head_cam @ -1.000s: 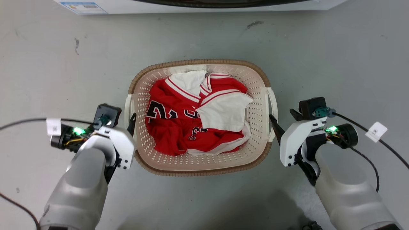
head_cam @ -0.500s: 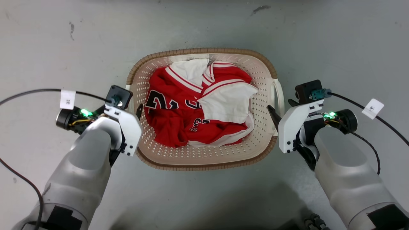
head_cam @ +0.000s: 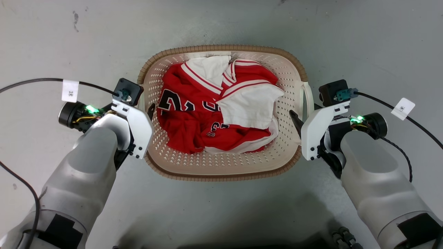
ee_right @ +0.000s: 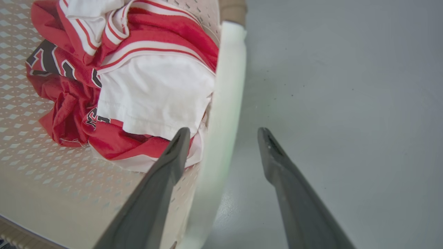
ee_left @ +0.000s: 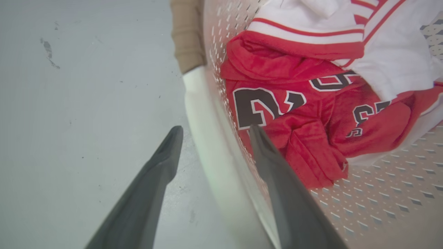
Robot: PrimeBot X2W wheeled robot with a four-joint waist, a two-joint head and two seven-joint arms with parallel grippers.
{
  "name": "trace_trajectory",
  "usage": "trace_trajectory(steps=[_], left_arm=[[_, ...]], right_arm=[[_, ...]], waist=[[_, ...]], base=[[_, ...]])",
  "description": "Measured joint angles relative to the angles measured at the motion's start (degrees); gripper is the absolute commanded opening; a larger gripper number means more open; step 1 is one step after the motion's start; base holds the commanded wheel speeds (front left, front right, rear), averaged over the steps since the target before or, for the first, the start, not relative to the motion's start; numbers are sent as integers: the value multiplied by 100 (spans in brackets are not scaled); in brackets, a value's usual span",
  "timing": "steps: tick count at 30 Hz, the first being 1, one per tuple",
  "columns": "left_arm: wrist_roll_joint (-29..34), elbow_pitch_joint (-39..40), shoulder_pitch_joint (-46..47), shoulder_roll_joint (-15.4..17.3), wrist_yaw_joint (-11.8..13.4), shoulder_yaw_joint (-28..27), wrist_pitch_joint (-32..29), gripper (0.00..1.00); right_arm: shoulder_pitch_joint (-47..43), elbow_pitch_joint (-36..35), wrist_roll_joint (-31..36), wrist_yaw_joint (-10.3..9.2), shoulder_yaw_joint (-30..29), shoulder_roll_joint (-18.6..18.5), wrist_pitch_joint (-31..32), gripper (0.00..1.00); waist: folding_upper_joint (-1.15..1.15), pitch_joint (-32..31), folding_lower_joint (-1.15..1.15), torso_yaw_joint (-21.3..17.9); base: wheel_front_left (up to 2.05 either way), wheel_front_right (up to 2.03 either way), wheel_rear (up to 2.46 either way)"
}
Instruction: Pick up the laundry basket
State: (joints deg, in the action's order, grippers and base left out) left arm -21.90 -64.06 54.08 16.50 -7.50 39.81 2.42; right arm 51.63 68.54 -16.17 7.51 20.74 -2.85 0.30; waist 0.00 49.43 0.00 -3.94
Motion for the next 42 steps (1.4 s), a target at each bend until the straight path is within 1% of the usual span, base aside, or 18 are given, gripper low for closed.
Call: trace_trajectory(steps=[3,4,5,6,9,15,19,27,36,39,42], left_arm=[[-178,21,51,25,-3,108,-33,100],[-253,36,55,24,-2,152,-76,91],[-310,63,57,27,-2,218,-83,31],[-370,82,69,26,-3,256,-109,0],[-570,138,73,4,-1,407,-213,0],[-925,260,71,90,1,698,-336,0],[-1271,394,-23,147,16,951,-564,0],[-1979,758,-345,356,18,1560,-1049,0],[-2777,1106,-606,519,34,2107,-1616,0],[-3064,1267,-744,643,34,2295,-1829,0],[-3278,1417,-829,773,37,2472,-1948,0]], right_arm=[[37,40,-66,0,51,-3,11,100],[48,44,-120,0,77,-3,45,75],[58,46,-153,0,105,-3,57,0],[66,48,-155,0,129,-1,52,0],[105,90,-198,1,191,29,56,0],[127,190,-222,3,244,46,35,0],[119,249,-298,3,294,48,193,0],[-51,261,-593,1,705,44,1062,0],[-377,271,-946,0,971,37,1755,0],[-582,137,-1181,-1,1151,35,2164,0],[-617,59,-1271,-1,1313,35,2380,0]], waist=[[0,39,0,15],[0,49,0,24],[0,60,0,30],[0,67,0,33],[0,69,0,37],[0,24,0,25],[0,-120,0,11],[0,-737,0,-11],[0,-1687,-1,-22],[0,-2010,-1,-34],[0,-2318,-1,-55]], base=[[0,0,0],[0,0,0],[0,0,0],[0,0,0],[0,0,0],[0,0,0],[0,0,0],[0,0,0],[0,0,0],[0,0,0],[0,0,0]])
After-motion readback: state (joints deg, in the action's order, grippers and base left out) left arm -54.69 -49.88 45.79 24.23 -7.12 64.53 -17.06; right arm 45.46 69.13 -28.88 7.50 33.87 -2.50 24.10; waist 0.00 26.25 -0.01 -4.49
